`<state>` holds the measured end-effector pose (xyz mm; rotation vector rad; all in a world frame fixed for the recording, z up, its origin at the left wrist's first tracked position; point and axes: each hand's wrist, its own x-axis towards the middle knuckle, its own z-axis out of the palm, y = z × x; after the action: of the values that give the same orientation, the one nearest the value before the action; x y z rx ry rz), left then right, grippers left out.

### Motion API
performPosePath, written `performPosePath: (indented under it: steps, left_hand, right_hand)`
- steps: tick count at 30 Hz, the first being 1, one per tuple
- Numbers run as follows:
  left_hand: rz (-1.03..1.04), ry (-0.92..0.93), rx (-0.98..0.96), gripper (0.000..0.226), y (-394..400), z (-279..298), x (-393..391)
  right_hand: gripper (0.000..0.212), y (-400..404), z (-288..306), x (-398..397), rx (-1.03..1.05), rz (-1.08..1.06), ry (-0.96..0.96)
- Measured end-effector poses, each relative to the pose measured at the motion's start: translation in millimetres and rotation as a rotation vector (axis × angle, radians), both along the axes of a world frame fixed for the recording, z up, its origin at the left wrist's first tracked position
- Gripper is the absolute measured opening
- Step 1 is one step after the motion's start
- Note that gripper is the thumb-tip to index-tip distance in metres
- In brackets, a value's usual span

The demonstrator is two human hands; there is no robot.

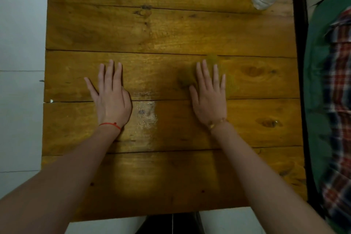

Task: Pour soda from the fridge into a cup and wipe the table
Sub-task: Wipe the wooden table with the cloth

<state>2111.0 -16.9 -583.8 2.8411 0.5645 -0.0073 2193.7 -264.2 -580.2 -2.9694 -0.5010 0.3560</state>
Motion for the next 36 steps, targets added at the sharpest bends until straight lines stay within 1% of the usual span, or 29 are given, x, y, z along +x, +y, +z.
performPosePath:
  steps: [3,5,9,12,14,16,18,21,23,25,28,30,32,34,36]
  left_hand:
    - [0.012,0.007,0.010,0.064,-0.5,0.7,0.4]
    - [0.010,0.024,0.017,0.065,-0.9,1.8,0.5]
    - [0.015,0.052,0.014,0.064,0.1,3.7,2.6]
    - [0.008,0.075,0.026,0.063,1.0,5.3,3.1]
    - [0.005,0.086,0.026,0.063,1.3,6.9,4.2]
    - [0.006,0.097,0.026,0.064,1.5,7.9,4.9]
    - [0.005,0.112,0.033,0.064,1.6,8.6,5.5]
    - [0.001,0.131,0.036,0.065,1.6,9.4,7.4]
    - [0.005,0.135,0.043,0.066,1.5,9.0,7.4]
    - [-0.003,0.137,0.050,0.066,0.7,9.1,7.6]
    - [-0.007,0.135,0.043,0.067,1.7,8.7,6.7]
    - [-0.007,0.131,0.042,0.067,1.3,8.8,6.4]
    - [-0.009,0.124,0.035,0.066,1.4,9.0,6.6]
    - [-0.007,0.113,0.020,0.066,1.6,8.9,6.4]
    - [-0.005,0.100,0.013,0.065,1.0,8.4,5.3]
  right_hand:
    - [0.062,36.3,-3.6,40.7,0.035,-0.142,-0.020]
    - [0.062,68.8,-2.1,40.4,0.066,-0.132,-0.016]
    - [0.062,104.6,1.9,1.2,0.104,0.169,0.023]
    - [0.062,89.1,4.7,-6.4,0.105,0.358,0.064]
    - [0.062,68.7,5.0,6.3,0.064,0.400,0.055]
    - [0.063,50.6,3.8,29.5,0.023,0.282,0.029]
    - [0.063,43.8,1.1,60.7,0.012,0.084,0.014]
    - [0.063,64.5,-1.9,97.3,0.033,-0.137,-0.007]
    - [0.063,90.8,-3.3,104.7,0.028,-0.196,-0.019]
    - [0.064,115.3,-1.8,97.2,0.033,-0.158,-0.017]
    - [0.063,140.2,1.5,55.0,0.098,0.056,0.020]
    - [0.062,138.7,5.7,19.6,0.137,0.189,0.073]
    - [0.062,116.9,9.0,-7.2,0.125,0.268,0.105]
    - [0.063,79.4,8.7,-19.4,0.066,0.244,0.099]
    - [0.063,39.4,8.0,-15.8,0.016,0.116,0.087]
